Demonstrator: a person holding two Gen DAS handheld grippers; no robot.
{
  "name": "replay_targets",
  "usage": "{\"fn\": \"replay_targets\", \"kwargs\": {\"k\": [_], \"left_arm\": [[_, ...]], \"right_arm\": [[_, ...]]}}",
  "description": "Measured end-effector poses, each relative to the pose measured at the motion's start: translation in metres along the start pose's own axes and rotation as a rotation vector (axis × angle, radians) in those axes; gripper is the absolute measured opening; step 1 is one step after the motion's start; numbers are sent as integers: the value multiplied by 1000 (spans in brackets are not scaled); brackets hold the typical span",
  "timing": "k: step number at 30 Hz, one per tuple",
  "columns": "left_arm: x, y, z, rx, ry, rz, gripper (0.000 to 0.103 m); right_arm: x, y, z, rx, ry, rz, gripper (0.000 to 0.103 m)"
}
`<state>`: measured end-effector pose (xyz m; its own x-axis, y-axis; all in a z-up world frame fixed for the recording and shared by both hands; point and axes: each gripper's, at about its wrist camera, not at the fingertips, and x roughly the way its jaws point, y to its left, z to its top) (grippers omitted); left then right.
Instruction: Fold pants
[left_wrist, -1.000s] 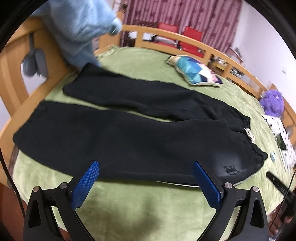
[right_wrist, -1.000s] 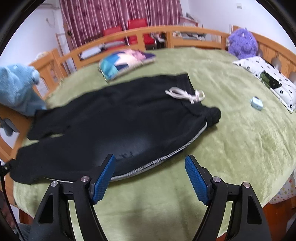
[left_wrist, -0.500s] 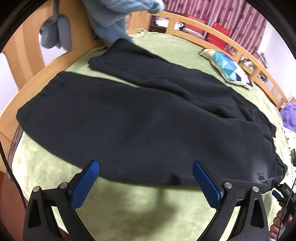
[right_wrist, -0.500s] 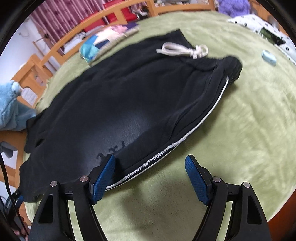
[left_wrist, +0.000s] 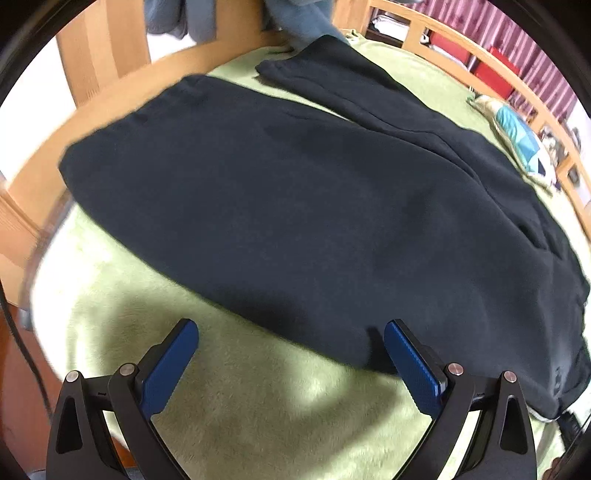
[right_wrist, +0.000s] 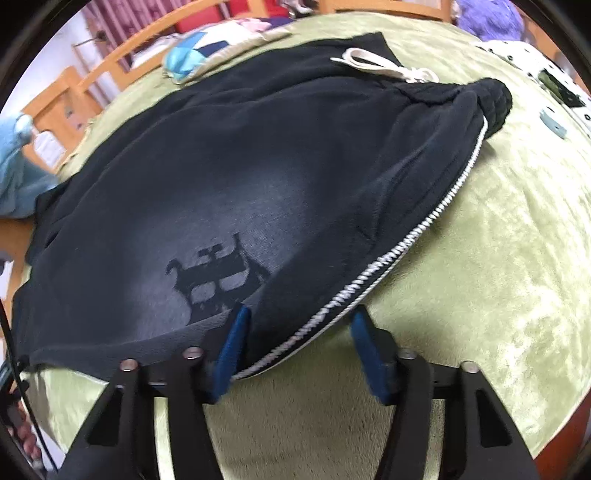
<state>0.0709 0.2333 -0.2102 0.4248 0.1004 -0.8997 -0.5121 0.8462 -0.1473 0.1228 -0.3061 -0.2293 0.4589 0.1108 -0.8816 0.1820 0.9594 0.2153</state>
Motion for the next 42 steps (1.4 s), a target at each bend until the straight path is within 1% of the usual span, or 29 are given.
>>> {"fn": "replay_targets", "kwargs": {"k": [1,2,3,4,5,7,8,9,10,13,17,19,21,23,24,25,27,31,35,42], "left_arm": [[4,4,0,-15,0,-14,101],[8,7,0,-36,-7,-31,101],[9,8,1,-44,-25,-39,99],[8,8,1,-46,-47,-43,92],[8,7,1,-43,-63,-44,85],[9,5,5,-34,-82,-64,55],[9,4,6,-30,-93,-77,43],[8,4,8,-32,-102,-81,13],[7,4,10,-36,-116,-97,11],[-2,0,16,-22,-161,-114,10],[-33,-12,32,-2,-241,-141,10],[-43,-19,45,2,-261,-156,10],[-57,-26,63,10,-286,-170,10],[-67,-38,80,27,-317,-168,10],[-74,-47,87,38,-330,-161,10],[-78,-58,100,53,-346,-160,10],[-82,-74,120,65,-370,-168,10],[-77,-104,158,78,-416,-163,10],[-59,-137,182,107,-443,-151,9],[-13,-175,218,120,-478,-155,9]], "right_arm": [[-1,1,-2,-3,-10,22,34],[-3,3,-5,-10,-24,21,33],[-5,3,-7,-18,-35,23,30],[-8,7,-9,-30,-56,26,27],[-11,10,-10,-35,-73,28,26],[-20,14,-12,-37,-110,43,21],[-24,16,-12,-30,-128,56,20],[-29,16,-11,-16,-140,75,19],[-33,9,-10,-1,-149,93,18],[-48,3,-8,35,-190,153,17],[-72,4,2,34,-255,180,16],[-79,6,23,53,-275,212,16],[-88,8,42,66,-292,229,15],[-96,14,58,63,-320,234,15],[-97,16,67,59,-328,235,15],[-99,20,79,55,-340,238,14],[-103,29,106,48,-367,244,14],[-100,41,154,51,-417,270,14],[-82,47,199,59,-448,285,14],[-25,58,256,43,-483,270,13]]}}
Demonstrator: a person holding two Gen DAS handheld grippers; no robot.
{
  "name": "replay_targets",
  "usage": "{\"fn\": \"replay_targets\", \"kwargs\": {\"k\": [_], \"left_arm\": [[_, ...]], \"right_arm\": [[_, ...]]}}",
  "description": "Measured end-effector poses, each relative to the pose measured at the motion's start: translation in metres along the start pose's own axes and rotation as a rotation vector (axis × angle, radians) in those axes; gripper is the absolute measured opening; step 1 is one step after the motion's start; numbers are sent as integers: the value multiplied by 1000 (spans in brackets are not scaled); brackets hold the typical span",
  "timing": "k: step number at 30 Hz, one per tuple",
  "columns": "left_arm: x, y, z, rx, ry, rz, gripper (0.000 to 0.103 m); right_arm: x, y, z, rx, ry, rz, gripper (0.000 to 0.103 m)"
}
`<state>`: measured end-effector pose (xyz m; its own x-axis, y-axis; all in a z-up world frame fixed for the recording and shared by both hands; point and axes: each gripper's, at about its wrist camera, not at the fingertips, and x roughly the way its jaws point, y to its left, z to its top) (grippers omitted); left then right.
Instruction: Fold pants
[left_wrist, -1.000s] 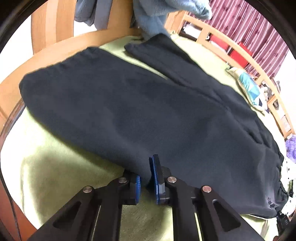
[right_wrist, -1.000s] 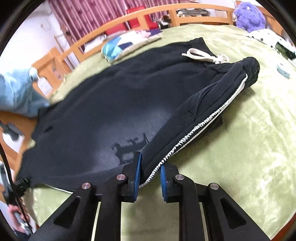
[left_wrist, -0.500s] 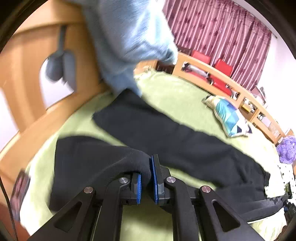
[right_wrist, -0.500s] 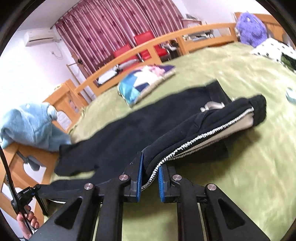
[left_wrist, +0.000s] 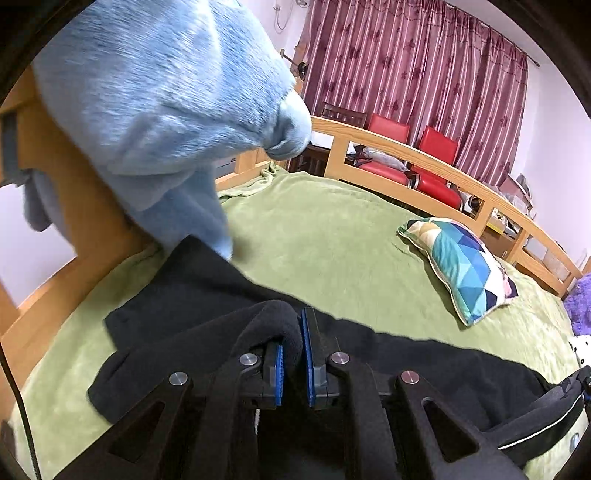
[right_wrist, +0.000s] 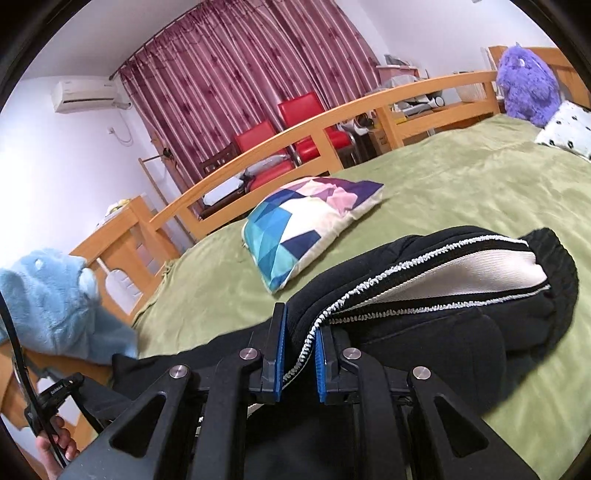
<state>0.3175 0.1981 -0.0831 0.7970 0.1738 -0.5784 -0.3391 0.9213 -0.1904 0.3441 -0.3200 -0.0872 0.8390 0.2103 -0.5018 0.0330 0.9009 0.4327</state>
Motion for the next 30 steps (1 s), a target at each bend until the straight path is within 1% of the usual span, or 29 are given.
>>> {"fn": "replay_targets", "kwargs": {"k": [2,6,11,14,15,16,17,18,19,20,21,22,23,25,28,30], "left_arm": [[17,-5,3,-1,-2,5,9],[54,-9,11,-27,2,-9,9],[86,-18,11,-18,-15,-5,9],[100,-21,1,-6,17,-8,9],[104,-21,-4,-1,41,1,10],[105,-21,-7,2,58,6,16],[105,-22,-10,7,76,3,22],[102,-22,-12,10,84,1,35],[96,-23,-14,15,89,5,53],[89,-24,-15,22,93,9,62],[81,-25,-17,35,92,6,68],[68,-26,-19,54,86,-1,68],[60,-27,-21,63,84,-5,68],[30,-26,-31,77,86,-24,72],[-3,-21,-47,77,128,-26,73],[-21,-16,-59,87,142,-34,73]], "right_arm": [[20,-3,2,-6,6,4,13],[61,-11,5,-6,10,0,13],[88,-23,7,22,-20,24,13],[108,-26,-8,8,29,-14,13],[113,-26,-13,2,48,-30,14],[120,-25,-19,-6,85,-61,16],[123,-24,-23,-8,107,-67,20],[121,-23,-27,-10,121,-67,26],[118,-21,-29,-19,130,-67,31],[112,-20,-31,-28,127,-72,31],[104,-19,-33,-35,121,-77,37],[97,-19,-34,-41,120,-86,44],[88,-18,-36,-44,124,-102,46],[68,-18,-40,-34,142,-113,46],[27,-23,-56,-3,179,-128,48],[4,-26,-65,-22,206,-134,50]]}}
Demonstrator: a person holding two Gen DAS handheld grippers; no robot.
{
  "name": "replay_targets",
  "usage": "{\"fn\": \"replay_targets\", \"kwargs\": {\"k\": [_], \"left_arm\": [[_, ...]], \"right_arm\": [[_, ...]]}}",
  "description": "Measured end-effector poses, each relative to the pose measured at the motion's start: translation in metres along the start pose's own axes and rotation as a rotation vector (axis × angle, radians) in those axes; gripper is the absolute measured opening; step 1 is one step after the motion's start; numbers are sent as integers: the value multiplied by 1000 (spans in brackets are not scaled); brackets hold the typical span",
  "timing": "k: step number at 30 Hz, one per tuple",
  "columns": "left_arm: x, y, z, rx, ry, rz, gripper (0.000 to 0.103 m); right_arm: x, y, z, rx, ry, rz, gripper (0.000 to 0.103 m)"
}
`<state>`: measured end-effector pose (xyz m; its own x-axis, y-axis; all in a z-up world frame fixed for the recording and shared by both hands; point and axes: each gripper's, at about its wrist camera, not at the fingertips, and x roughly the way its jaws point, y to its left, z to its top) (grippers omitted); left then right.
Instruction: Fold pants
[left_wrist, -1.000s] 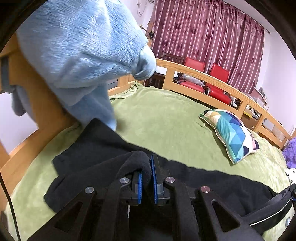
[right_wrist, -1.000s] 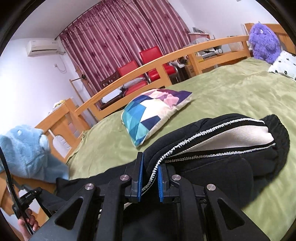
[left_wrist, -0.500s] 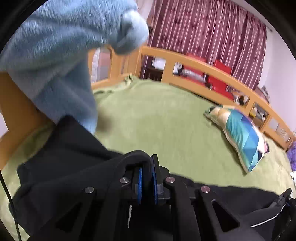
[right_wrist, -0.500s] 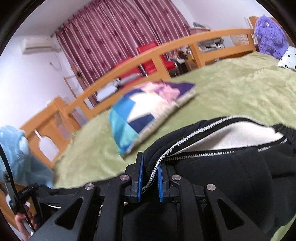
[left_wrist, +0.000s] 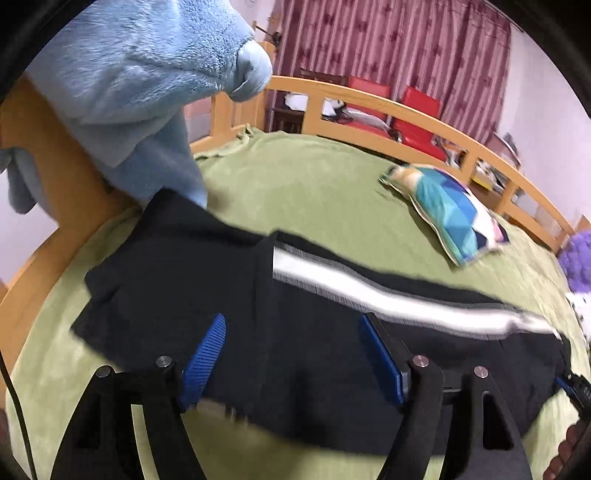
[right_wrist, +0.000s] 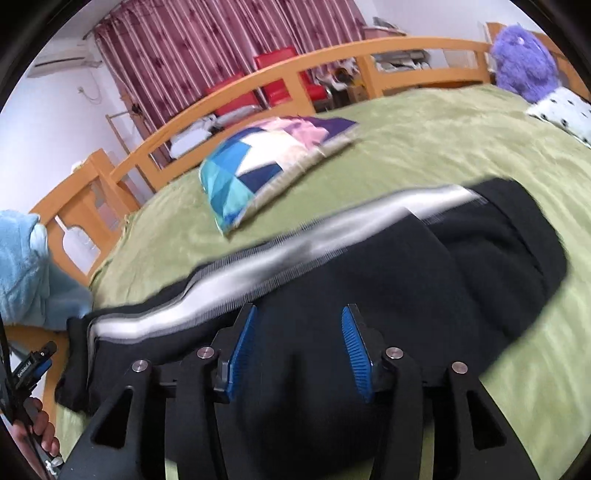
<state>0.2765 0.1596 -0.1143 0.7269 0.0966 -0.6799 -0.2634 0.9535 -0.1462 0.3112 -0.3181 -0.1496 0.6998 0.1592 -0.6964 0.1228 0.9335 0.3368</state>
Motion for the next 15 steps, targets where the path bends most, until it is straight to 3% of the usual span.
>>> {"fn": "replay_targets", "kwargs": {"k": [3,6,9,15], "left_arm": [[-19,13,-27,-22,45,-1,73],[-23,35,-53,-111,106,-48,73],[-16,49,-73,-179,160,-98,73],[19,44,-98,-208,219,-130,73]], "right_arm": [[-23,-12,-18,-12,22,-58,55],[-38,-29,-35,-5,60,-58,59],[-44,-49,-50,24,65,-62,65],[-24,-79,-68,96,111,-23,66]]}}
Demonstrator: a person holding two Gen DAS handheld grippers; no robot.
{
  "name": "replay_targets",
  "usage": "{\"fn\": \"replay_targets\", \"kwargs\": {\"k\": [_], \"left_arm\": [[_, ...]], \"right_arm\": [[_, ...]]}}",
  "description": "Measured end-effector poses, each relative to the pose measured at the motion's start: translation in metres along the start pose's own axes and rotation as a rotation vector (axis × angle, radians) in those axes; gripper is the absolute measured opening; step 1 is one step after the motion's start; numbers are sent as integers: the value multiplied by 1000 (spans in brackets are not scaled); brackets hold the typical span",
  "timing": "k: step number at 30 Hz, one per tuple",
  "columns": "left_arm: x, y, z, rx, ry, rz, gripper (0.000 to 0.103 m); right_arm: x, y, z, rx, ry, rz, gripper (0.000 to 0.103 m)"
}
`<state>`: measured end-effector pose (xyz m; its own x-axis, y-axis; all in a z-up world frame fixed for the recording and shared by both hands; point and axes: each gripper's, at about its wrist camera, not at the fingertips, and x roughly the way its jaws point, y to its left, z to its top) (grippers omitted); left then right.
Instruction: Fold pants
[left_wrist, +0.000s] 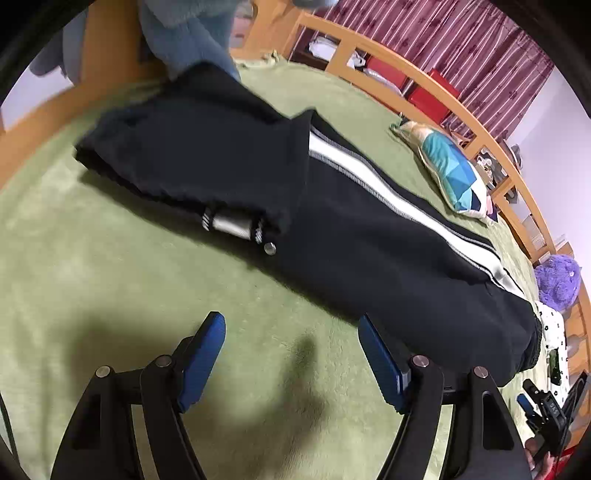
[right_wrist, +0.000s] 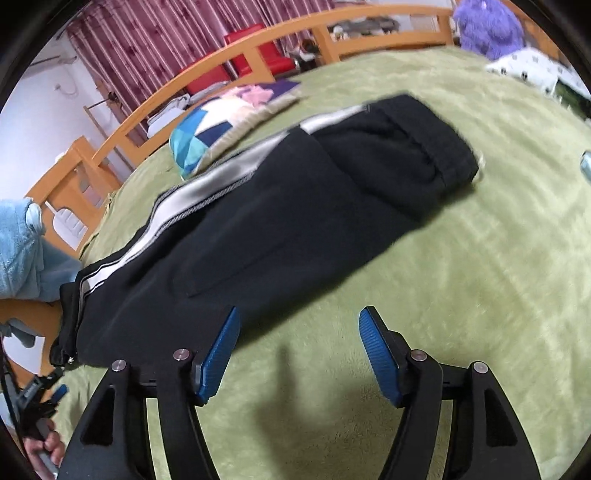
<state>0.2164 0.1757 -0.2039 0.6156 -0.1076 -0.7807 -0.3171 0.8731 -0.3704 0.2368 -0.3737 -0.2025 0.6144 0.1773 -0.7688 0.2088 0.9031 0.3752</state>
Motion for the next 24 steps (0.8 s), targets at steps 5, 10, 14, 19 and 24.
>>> {"fn": "replay_targets", "kwargs": {"k": [5,10,14,19,24], "left_arm": [[32,12,11,-66,2,-37,73],[61,11,33,-106,-40,-79,73],[83,3,57,-124,-38,-71,74],[96,-6,77,-157,-63,-33,73],[104,-8,80,-133,-43,-3,10]], "right_arm": [[26,-14,6,79,3,62,66],[59,-22,26,206,-4,123,67],[82,-7,50,185,-18,106,69],[99,4,69,205,-28,84,70],[103,9,74,160,-57,106,21]]}}
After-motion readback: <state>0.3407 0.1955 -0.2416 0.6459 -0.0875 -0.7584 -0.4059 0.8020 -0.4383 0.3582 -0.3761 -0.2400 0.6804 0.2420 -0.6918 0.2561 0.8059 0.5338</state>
